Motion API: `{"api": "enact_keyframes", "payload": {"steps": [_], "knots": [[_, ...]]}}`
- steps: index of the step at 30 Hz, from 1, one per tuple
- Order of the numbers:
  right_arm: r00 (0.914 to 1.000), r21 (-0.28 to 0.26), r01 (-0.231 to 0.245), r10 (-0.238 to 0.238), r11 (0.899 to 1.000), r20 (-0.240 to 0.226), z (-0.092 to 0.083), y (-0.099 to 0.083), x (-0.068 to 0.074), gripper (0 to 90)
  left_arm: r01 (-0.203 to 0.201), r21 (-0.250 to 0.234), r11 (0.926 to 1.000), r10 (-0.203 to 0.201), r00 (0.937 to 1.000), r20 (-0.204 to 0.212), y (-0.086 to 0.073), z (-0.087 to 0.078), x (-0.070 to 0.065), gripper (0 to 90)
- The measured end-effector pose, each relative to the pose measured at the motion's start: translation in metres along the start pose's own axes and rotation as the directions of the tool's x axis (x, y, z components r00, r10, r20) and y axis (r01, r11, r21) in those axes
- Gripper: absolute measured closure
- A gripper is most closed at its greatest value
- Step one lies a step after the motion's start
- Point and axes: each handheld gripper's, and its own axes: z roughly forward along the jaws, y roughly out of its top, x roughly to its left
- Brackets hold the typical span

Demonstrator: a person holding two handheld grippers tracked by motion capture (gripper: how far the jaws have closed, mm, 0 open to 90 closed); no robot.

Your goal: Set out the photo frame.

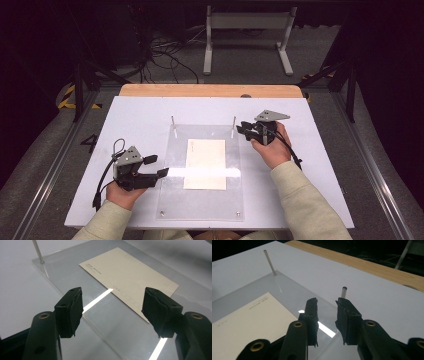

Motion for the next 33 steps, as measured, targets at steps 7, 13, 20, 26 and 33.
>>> {"api": "enact_keyframes", "payload": {"steps": [7,13,20,26,33], "knots": [[0.9963,0.022,0.047,-0.048,0.999,0.071,0.021,0.007,-0.003,67.1,0.009,-0.002,1.0,-0.009,0.9999,-0.015,-0.008,-0.01,-0.001,32.7],[0.9966,0.064,0.039,-0.044,0.997,0.07,0.037,0.013,-0.007,81.9,0.032,-0.01,0.9994,-0.032,0.9991,-0.029,-0.016,-0.019,0.001,32.5],[0.9916,0.049,0.038,-0.044,0.998,0.121,0.035,0.016,-0.003,78.4,0.035,-0.016,0.9993,-0.035,0.9986,-0.039,-0.019,-0.023,0.001,32.4],[0.9905,0.035,0.006,-0.01,0.999,0.137,0.039,0.013,-0.011,71.6,0.027,-0.002,0.9996,-0.027,0.9987,-0.043,-0.018,-0.021,0.0,32.5],[0.9937,0.047,0.01,-0.016,0.999,0.111,0.05,0.009,-0.009,84.8,0.034,-0.003,0.9994,-0.034,0.9986,-0.04,-0.018,-0.02,0.001,32.3]]}}
